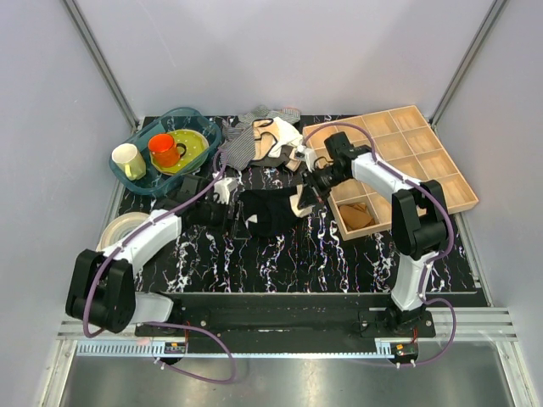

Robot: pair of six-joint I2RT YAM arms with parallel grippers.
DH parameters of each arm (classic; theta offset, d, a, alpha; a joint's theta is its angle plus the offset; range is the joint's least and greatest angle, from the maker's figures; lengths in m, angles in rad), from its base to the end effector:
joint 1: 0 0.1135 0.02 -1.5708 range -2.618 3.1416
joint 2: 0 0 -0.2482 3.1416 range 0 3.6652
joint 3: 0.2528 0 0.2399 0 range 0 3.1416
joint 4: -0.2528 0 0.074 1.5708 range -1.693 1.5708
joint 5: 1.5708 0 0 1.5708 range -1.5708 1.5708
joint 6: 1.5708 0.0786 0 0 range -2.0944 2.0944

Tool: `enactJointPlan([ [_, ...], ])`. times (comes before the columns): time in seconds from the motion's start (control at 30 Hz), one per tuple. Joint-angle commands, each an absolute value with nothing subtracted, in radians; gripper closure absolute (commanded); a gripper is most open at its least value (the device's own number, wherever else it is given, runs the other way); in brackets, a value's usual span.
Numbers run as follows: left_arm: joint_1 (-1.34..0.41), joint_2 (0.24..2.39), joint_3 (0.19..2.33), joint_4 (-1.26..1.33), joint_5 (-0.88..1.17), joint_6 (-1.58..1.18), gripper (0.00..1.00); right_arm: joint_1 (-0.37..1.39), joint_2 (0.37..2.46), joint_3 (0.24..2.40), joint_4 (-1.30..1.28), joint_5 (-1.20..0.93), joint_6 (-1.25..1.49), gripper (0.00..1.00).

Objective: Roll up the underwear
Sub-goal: Flatten out the underwear at the center of the board.

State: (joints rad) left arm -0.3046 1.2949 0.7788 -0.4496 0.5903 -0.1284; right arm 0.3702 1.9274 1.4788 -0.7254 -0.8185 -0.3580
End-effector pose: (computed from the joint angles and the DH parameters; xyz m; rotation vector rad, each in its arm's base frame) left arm 0.2380 -0.1207 0.1753 0.4613 2.4967 -0.9200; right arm 0.3440 0.1951 0.1816 -1.1131 2.2980 1.1064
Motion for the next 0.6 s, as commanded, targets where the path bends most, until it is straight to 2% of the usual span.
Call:
enactJointPlan([
  [0.0,-0.314,1.362,0.807,-0.396,0.54,-0.205,0.23,0.373,1.884,1.421,-0.698,-0.867,-0.391,1.0],
  [0.27,-0.314,1.45,0.818,-0.306,0.399,-0.379,0.32,0.373,1.888,1.394,-0.672,-0.887,-0.383,1.0],
  [0.57,-0.321,1.612,0.88,-0.224,0.402,-0.451,0.51,0.373,1.853,1.365,-0.666,-0.89,-0.393,1.0],
])
